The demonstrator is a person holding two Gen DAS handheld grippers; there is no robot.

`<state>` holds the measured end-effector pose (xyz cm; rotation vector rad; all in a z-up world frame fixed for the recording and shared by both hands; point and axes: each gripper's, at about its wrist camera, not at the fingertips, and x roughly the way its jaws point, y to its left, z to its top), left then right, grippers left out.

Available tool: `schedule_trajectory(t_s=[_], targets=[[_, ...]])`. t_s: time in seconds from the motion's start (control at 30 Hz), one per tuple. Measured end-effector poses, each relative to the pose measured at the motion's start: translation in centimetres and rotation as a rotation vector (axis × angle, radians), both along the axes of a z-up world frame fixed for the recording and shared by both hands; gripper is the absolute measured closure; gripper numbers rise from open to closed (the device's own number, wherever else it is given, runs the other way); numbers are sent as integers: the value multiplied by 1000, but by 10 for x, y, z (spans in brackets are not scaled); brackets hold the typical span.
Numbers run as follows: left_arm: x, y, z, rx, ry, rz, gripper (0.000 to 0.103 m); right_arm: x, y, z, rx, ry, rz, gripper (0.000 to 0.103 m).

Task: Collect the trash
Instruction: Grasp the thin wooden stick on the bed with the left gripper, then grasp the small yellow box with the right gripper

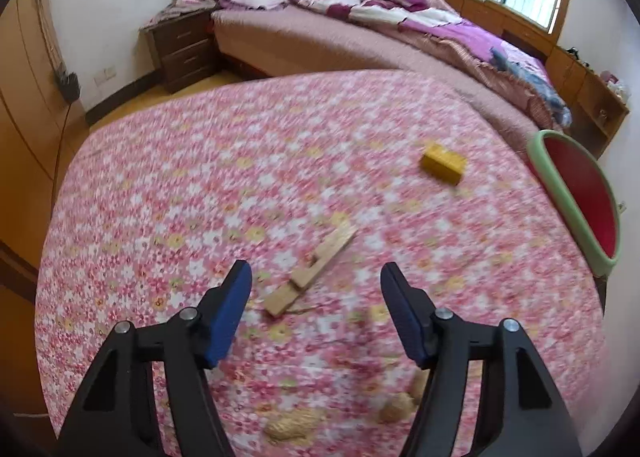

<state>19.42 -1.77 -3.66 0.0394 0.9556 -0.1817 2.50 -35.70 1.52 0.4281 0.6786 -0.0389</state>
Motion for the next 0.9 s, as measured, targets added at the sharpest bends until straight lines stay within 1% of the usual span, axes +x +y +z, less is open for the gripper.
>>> schedule_trajectory(t_s=[0.1, 0.13, 0.17, 0.23, 0.27, 0.33, 0.4, 0.47, 0.6, 0.67, 0.77, 0.9], targets=[[8, 3, -16, 11, 36, 27, 47, 2, 11, 1, -28, 10, 28, 32], [10, 4, -20, 4, 48, 27, 48, 2, 13, 1, -33, 13, 35, 32], [9, 5, -19, -4, 21, 25, 49, 2, 16, 1, -42, 17, 44, 32], [9, 3, -19, 2, 13, 0, 61, 5, 20, 1, -53, 24, 52, 32], [8, 1, -20, 4, 7, -11, 64, 8, 21, 1, -55, 29, 57, 32], [6, -3, -18, 0, 1, -40, 83, 16, 25, 2, -59, 43, 71, 32], [5, -8, -16, -13, 5, -67, 92, 23, 30, 4, -74, 46, 87, 32], [5, -10, -14, -30, 7, -73, 93, 32, 34, 6, -88, 49, 99, 32], [7, -3, -4, -128, 17, -61, 93, 58, 47, 5, -94, 75, 150, 32], [14, 6, 2, -154, 0, -48, 93, 75, 57, 3, -106, 90, 178, 32], [21, 16, 14, -158, -35, -11, 93, 100, 70, -2, -123, 114, 218, 32], [37, 38, 20, -149, -66, 85, 93, 134, 88, -15, -144, 150, 267, 32]])
